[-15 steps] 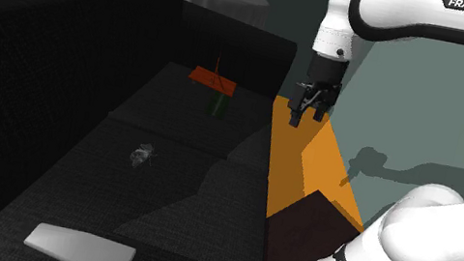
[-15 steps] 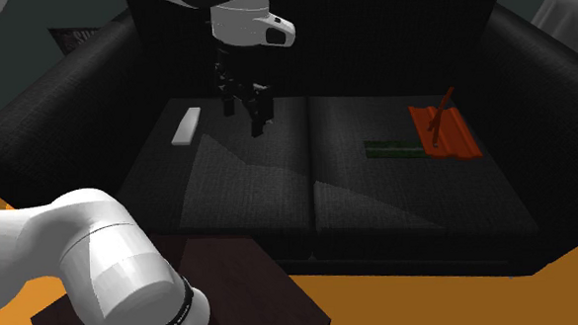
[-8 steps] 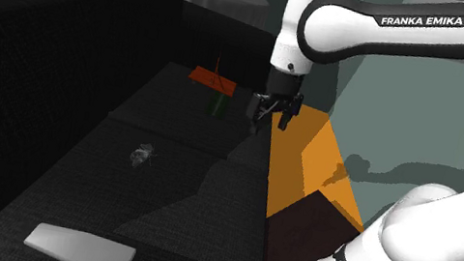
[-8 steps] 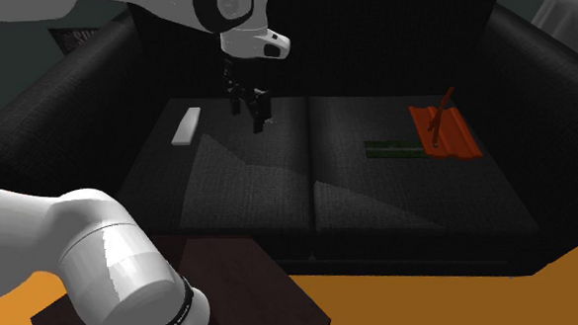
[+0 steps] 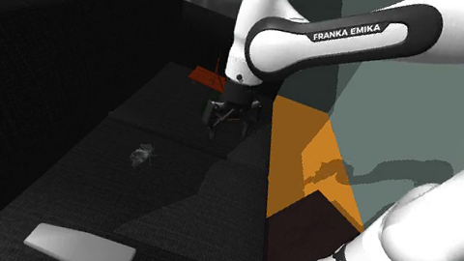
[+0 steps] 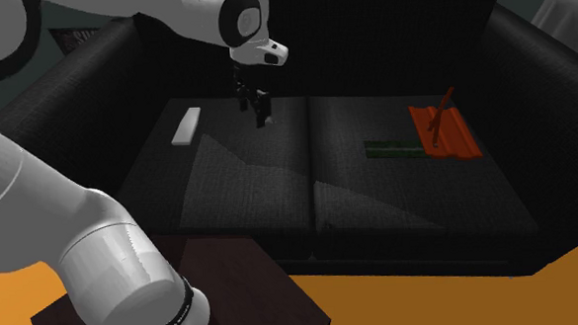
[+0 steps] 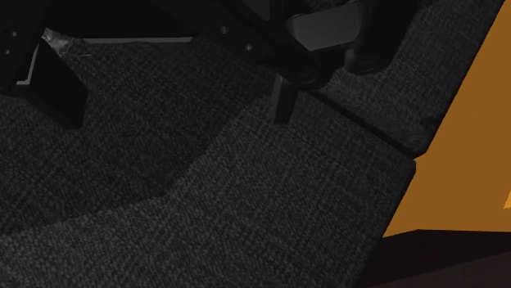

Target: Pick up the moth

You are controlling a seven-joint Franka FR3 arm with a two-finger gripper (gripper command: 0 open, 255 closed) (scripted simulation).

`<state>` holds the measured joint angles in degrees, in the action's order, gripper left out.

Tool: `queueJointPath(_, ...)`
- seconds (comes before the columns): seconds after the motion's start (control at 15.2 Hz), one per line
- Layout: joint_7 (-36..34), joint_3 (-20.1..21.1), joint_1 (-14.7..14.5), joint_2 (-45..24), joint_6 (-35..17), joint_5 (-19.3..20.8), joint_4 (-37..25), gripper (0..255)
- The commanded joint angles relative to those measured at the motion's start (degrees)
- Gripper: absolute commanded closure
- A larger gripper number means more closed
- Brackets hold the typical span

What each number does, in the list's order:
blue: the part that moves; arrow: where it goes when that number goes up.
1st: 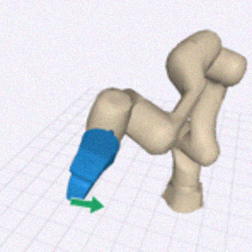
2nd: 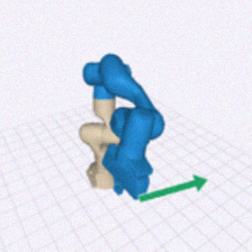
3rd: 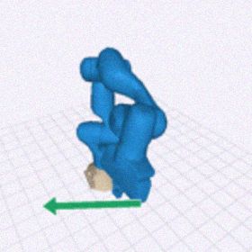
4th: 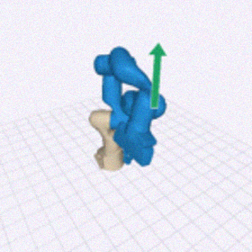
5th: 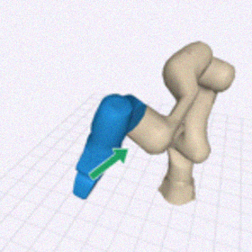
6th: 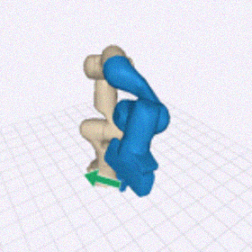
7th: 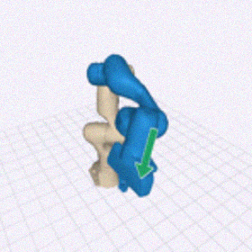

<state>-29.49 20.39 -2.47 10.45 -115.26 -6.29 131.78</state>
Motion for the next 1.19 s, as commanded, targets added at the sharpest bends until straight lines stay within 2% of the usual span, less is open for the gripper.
queueJointPath(0.0, -3.3, 1.2, -0.1, -4.2, -2.3, 1.3, -2.2, 0)
queueJointPath(0.53, -16.5, 2.7, -2.7, -22.7, -8.4, 9.9, -14.8, 0)
queueJointPath(1.12, -27.2, -0.9, -9.6, -43.6, -8.3, 17.9, -35.9, 0)
